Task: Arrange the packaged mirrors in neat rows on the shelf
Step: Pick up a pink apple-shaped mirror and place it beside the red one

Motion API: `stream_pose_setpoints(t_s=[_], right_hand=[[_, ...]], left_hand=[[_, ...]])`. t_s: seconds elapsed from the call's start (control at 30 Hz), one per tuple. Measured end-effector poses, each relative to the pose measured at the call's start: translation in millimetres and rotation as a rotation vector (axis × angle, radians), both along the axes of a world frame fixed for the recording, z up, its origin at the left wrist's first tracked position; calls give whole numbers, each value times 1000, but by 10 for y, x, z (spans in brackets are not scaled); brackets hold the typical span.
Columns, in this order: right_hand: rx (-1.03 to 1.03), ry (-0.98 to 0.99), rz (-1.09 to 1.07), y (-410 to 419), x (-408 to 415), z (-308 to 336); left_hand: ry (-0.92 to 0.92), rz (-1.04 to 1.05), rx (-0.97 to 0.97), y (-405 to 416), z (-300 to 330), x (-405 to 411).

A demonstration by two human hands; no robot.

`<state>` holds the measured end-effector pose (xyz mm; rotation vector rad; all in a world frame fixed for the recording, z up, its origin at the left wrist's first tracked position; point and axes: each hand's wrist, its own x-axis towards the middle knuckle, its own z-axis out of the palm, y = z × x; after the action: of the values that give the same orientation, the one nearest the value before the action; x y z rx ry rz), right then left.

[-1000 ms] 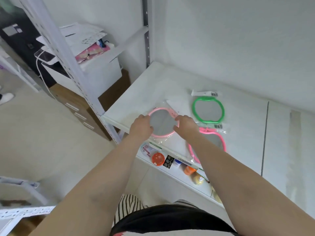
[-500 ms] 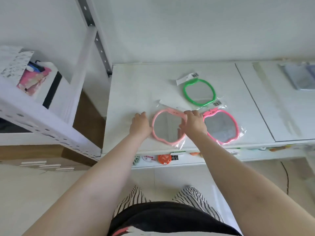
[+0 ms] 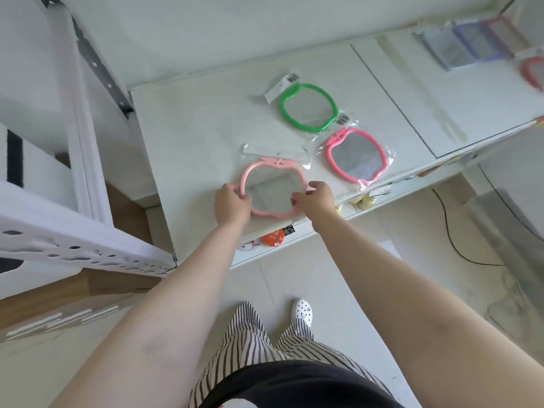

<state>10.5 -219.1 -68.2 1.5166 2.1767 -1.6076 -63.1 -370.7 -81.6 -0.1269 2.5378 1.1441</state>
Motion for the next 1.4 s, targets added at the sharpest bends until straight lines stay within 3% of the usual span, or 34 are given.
stream_pose_setpoints(t_s=[0.2, 0.43, 0.7, 0.9, 1.17, 1.4], right_hand=[[115, 121, 35, -84, 186, 31], [178, 240, -58, 298, 633, 301], [-71, 262, -219, 1003, 1735, 473], [-60, 263, -359, 1736, 2800, 571], [8, 249, -483, 2452, 3811, 624], [-150, 351, -571, 2822, 4122, 651]], left_hand=[[18, 85, 169, -64, 37, 84], [-24, -11, 404, 327, 315, 297], [-197, -73, 419, 1285, 660, 1278], [-364, -106, 419, 2149, 805, 2237], [-388, -185, 409, 2969, 829, 3164], [-419, -263, 341, 3511, 821, 3348]])
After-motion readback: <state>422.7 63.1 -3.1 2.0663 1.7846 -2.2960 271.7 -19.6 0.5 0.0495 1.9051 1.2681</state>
